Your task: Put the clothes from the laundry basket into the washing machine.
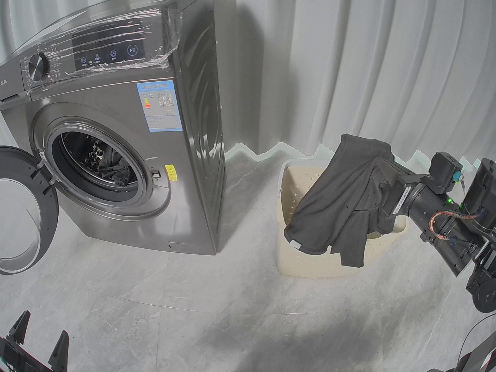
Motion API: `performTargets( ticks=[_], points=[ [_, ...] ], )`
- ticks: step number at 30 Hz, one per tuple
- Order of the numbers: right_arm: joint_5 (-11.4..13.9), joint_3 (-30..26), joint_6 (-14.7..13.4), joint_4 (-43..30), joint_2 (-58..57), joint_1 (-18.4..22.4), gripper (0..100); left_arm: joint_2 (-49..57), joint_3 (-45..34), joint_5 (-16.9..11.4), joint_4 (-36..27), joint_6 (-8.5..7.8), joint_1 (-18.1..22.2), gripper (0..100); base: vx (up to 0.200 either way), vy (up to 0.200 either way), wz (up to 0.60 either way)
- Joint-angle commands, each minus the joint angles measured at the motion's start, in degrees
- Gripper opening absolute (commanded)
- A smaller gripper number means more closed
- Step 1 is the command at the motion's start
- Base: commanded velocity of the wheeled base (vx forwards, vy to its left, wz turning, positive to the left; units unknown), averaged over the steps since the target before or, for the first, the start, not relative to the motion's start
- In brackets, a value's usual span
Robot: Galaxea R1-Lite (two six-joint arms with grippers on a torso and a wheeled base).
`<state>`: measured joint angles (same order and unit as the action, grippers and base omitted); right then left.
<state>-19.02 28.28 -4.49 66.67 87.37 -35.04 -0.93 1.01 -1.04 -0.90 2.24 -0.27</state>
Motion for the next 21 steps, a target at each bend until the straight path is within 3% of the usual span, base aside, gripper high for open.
performTargets(
  ticks=[1, 21],
  points=[
    [0.03, -0.07, 0.00, 0.04, 0.17, -0.12, 0, 0.93, -0.75, -0.02, 0.02, 0.04, 0.00, 100, 0.000, 0.200, 0.00],
    [0.21, -0.42, -0.44, 0.39, 0.52, -1.88, 0, 0.93, -0.75, -0.02, -0.06, 0.04, 0.00, 100, 0.000, 0.200, 0.00]
  ],
)
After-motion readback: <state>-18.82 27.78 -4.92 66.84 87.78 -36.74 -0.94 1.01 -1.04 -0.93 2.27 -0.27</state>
